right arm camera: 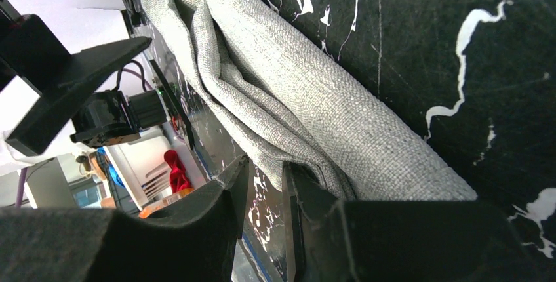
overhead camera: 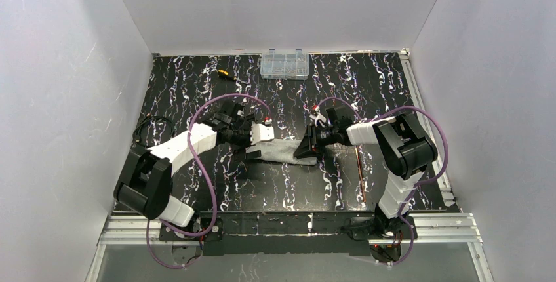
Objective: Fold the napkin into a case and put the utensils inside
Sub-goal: Pick up the smaller rectangle-folded napkin from the center of the board.
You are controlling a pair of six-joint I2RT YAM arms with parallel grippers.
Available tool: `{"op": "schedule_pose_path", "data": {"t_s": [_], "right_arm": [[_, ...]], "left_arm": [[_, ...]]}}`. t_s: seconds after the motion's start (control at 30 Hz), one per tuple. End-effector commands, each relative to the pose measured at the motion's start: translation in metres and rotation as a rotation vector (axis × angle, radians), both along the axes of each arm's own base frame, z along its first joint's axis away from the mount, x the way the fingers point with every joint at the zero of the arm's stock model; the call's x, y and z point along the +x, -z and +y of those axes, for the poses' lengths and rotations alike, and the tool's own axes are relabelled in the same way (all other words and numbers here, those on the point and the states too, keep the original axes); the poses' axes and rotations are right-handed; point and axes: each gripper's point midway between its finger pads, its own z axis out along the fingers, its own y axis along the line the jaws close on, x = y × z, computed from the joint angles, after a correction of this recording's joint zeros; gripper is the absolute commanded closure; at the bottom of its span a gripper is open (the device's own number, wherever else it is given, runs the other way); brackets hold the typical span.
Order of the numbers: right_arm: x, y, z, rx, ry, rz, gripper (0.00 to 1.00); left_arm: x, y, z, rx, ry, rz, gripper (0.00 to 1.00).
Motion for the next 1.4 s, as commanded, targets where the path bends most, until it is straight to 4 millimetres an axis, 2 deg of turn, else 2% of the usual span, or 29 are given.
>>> {"op": "schedule_pose_path", "data": {"t_s": [0.0,0.17,0.37,0.5,0.67,0.83,0.93,1.03,1.13,1.2,1.37], "right_arm": [[-0.001,0.024,-0.014,-0.111,0.021,0.019,0.64],[-0.002,0.023,-0.016,-0.108,0.019,0.022,0.64],[-0.002,0.022,-0.018,-0.105,0.022,0.024,0.64],[-0.002,0.021,-0.017,-0.098,0.02,0.025,0.64],[0.0,0.02,-0.014,-0.082,0.018,0.031,0.64],[0.001,0.017,-0.013,-0.072,0.016,0.037,0.64],[-0.001,0.017,-0.013,-0.07,0.016,0.042,0.64],[-0.002,0.017,-0.013,-0.064,0.02,0.044,0.64],[-0.001,0.015,-0.012,-0.054,0.021,0.042,0.64],[-0.001,0.013,-0.011,-0.052,0.021,0.038,0.64],[0.0,0.012,-0.011,-0.047,0.023,0.038,0.63]], "left_arm": [[-0.011,0.012,-0.007,0.017,0.065,0.043,0.02],[-0.022,0.018,-0.009,0.027,0.109,0.127,0.02],[-0.021,0.023,-0.015,0.029,0.12,0.19,0.02],[-0.017,0.026,-0.016,0.032,0.143,0.145,0.02],[-0.018,0.04,-0.006,0.111,0.238,0.07,0.02],[-0.008,0.051,0.001,0.169,0.279,-0.028,0.02],[0.003,0.053,0.0,0.196,0.285,-0.089,0.11],[0.009,0.054,0.0,0.221,0.283,-0.111,0.28],[0.013,0.058,0.003,0.251,0.272,-0.112,0.37],[0.012,0.059,0.005,0.263,0.255,-0.094,0.43],[-0.003,0.06,0.008,0.258,0.253,-0.022,0.49]]}}
